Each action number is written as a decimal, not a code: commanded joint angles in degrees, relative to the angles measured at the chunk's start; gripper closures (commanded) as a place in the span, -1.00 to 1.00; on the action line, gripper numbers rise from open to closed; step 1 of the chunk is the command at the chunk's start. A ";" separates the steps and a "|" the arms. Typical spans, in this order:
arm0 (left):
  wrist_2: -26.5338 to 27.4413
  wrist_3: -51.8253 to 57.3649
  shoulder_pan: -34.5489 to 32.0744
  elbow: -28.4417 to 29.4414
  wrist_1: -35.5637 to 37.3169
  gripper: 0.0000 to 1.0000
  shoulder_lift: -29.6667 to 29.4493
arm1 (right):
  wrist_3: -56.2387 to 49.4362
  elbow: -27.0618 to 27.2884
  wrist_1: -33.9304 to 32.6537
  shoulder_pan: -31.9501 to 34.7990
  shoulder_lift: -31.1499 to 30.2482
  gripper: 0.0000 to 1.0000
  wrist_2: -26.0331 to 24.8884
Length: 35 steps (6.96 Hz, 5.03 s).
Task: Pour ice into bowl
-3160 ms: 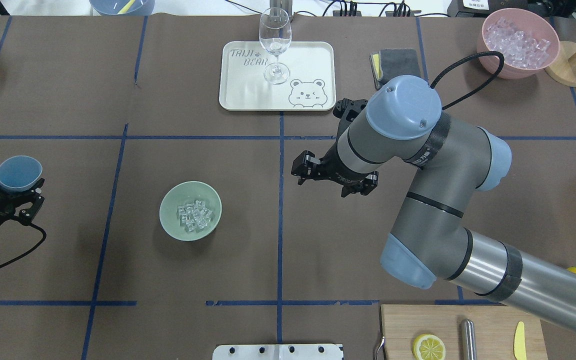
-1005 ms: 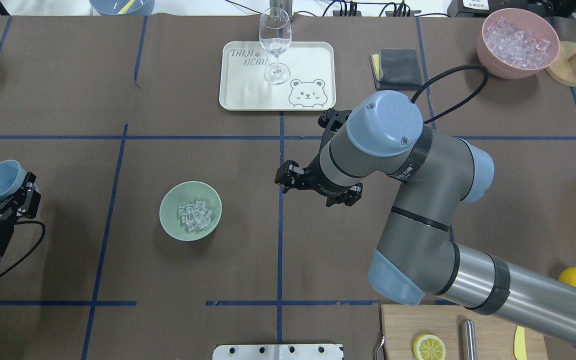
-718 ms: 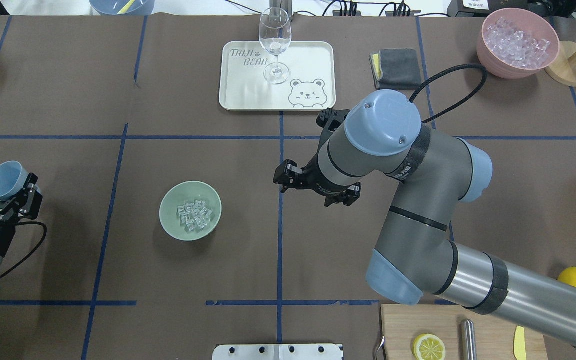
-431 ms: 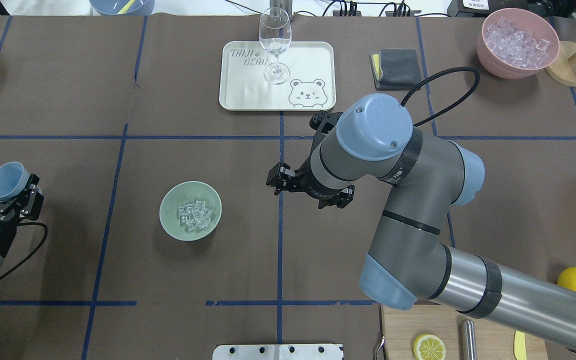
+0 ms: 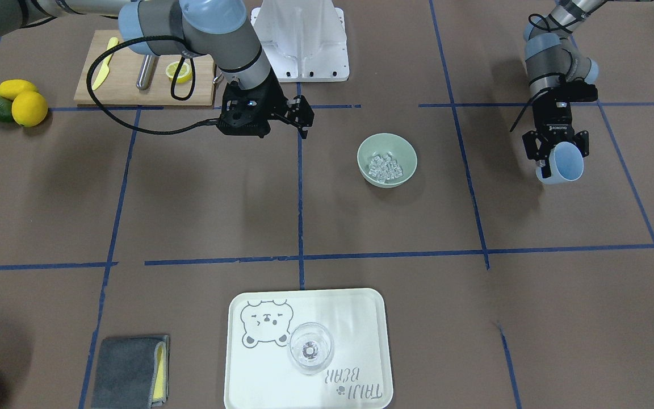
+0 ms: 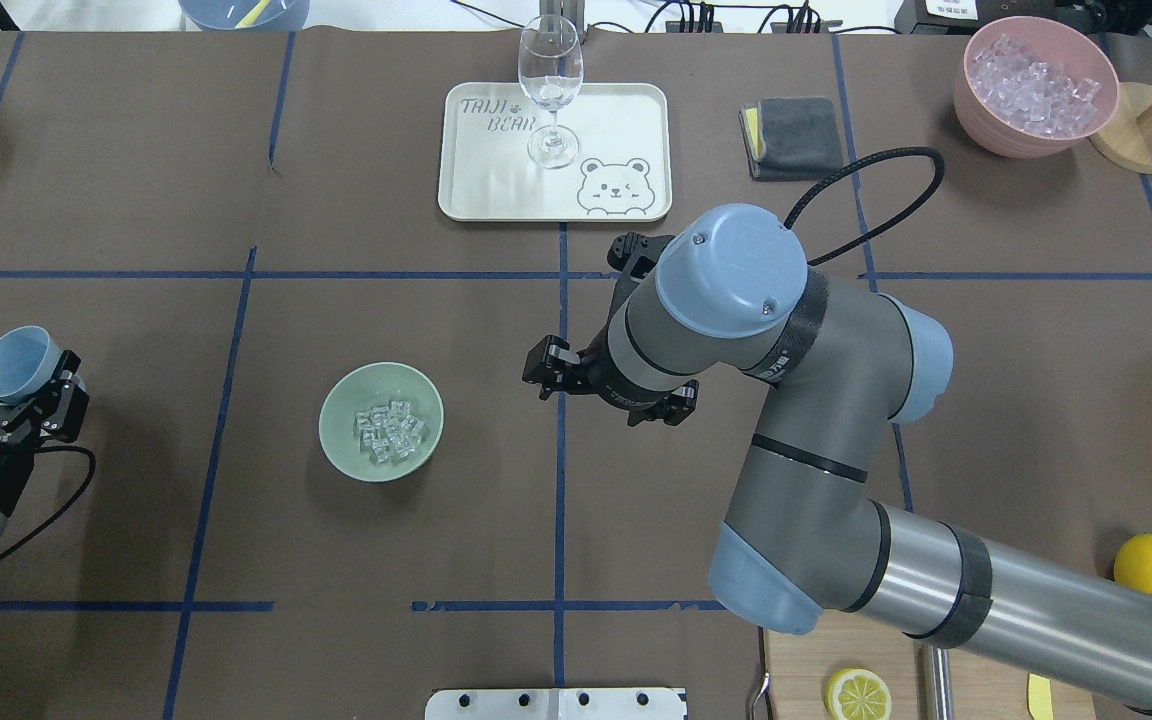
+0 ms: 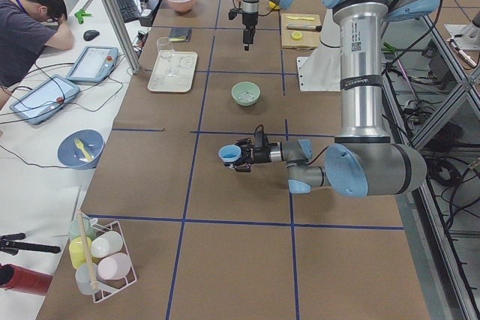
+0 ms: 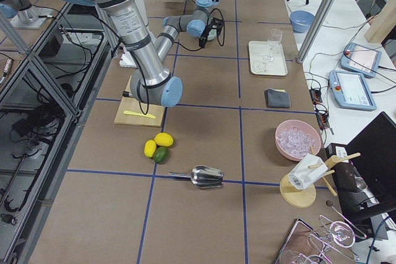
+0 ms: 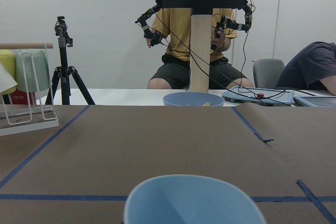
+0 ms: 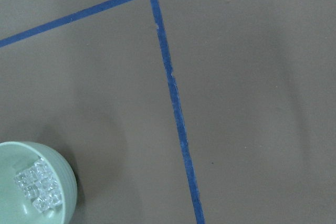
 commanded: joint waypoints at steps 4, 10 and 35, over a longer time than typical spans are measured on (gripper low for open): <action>-1.22 0.34 0.00 0.16 0.03 -0.98 0.10 | 1.83 -18.26 0.00 -3.28 15.57 -1.00 -5.23; -4.74 2.36 -0.61 -1.85 -0.76 -0.99 1.06 | 1.74 -32.00 7.38 -6.18 21.75 -1.00 -8.92; -93.16 58.79 -61.70 -20.49 54.26 -1.00 -4.74 | -37.98 -4.67 32.00 32.46 -49.26 -1.00 17.17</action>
